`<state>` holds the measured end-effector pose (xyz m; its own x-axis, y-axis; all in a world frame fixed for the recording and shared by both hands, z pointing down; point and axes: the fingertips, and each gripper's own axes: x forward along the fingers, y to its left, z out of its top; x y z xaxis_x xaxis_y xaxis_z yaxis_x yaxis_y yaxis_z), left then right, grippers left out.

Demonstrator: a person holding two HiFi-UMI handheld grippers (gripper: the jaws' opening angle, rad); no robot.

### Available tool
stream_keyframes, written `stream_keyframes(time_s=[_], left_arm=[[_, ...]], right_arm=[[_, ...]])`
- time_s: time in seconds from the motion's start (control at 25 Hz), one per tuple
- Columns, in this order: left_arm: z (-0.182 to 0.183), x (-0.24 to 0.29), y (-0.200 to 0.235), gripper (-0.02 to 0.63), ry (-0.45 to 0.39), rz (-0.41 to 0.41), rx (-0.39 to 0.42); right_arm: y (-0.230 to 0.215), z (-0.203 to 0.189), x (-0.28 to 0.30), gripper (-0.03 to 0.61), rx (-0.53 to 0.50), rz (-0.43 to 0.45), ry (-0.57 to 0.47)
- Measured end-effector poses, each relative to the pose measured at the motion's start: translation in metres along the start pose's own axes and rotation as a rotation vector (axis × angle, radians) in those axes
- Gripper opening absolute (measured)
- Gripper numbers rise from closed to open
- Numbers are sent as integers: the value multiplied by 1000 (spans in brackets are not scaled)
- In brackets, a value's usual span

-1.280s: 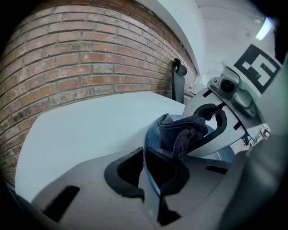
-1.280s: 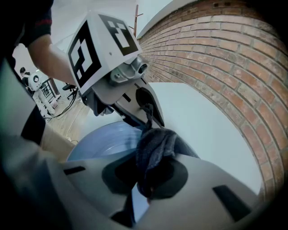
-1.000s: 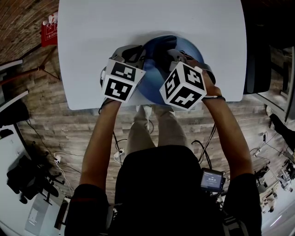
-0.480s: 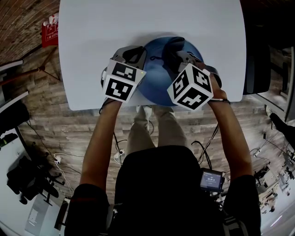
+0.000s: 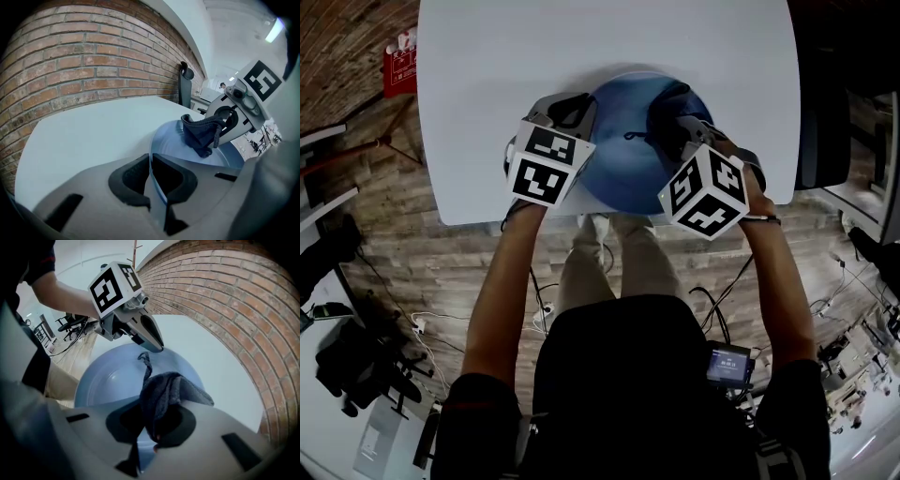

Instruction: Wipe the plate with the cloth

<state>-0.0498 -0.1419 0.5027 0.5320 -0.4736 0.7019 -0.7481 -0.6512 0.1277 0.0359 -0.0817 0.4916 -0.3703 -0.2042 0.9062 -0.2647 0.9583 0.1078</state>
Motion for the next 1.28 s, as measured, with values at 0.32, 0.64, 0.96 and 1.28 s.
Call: stream_keyframes(time_s=[0.32,0.64,0.96,1.28], left_arm=[[-1,1,1,37,2,0,-1],[0,1,1,37,3,3,-1],[0,0,2,37,2,9,0],[-2,1,3,35,3,15,-19]], right_arm=[[3,-9,-2,41,0,3,19],[10,-24,-9,41,2,10,43],[21,-31,-14,41,22,46,54],[44,-30,-14,41,25,114,44]])
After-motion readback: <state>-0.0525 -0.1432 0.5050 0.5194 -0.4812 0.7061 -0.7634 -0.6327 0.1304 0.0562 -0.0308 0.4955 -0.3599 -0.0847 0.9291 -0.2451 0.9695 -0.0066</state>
